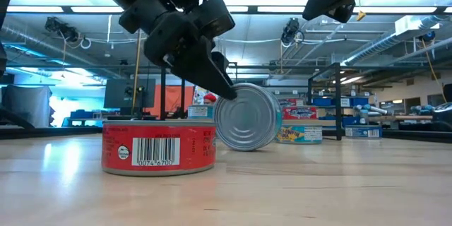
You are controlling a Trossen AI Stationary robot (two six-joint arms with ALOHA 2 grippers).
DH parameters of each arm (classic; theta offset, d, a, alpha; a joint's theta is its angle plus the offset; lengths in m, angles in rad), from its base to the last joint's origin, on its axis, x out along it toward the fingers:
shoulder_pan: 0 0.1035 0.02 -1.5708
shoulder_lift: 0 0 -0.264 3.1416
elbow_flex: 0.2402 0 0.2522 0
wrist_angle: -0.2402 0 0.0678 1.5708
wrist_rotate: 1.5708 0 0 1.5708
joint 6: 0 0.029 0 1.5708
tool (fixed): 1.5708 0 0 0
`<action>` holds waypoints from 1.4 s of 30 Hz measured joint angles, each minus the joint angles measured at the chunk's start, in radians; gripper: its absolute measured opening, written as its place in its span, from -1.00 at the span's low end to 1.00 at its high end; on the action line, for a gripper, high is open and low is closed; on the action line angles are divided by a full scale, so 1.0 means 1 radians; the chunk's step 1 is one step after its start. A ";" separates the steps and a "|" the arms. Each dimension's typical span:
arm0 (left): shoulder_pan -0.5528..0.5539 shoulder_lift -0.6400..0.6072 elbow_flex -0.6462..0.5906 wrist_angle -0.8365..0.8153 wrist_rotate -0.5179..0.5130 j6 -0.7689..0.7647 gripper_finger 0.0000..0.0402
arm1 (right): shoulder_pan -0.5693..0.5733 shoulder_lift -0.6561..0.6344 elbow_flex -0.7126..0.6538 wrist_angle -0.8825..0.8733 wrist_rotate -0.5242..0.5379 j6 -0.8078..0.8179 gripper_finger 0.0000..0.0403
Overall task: Stack canned seafood by type on shelf
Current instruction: Stack the yellow-blue tuna can on top of the yellow-blue tuna can on the shelf
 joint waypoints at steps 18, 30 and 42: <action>0.000 0.012 -0.001 0.088 0.002 0.063 -0.18 | 0.000 0.000 0.000 -0.002 0.020 -0.046 -0.94; -0.005 0.012 -0.001 0.001 0.053 0.014 -0.02 | 0.021 0.046 0.000 0.043 -0.011 0.095 -0.86; -0.022 0.012 -0.002 0.016 0.049 -0.014 0.22 | 0.056 0.212 0.000 0.108 0.016 0.196 -0.86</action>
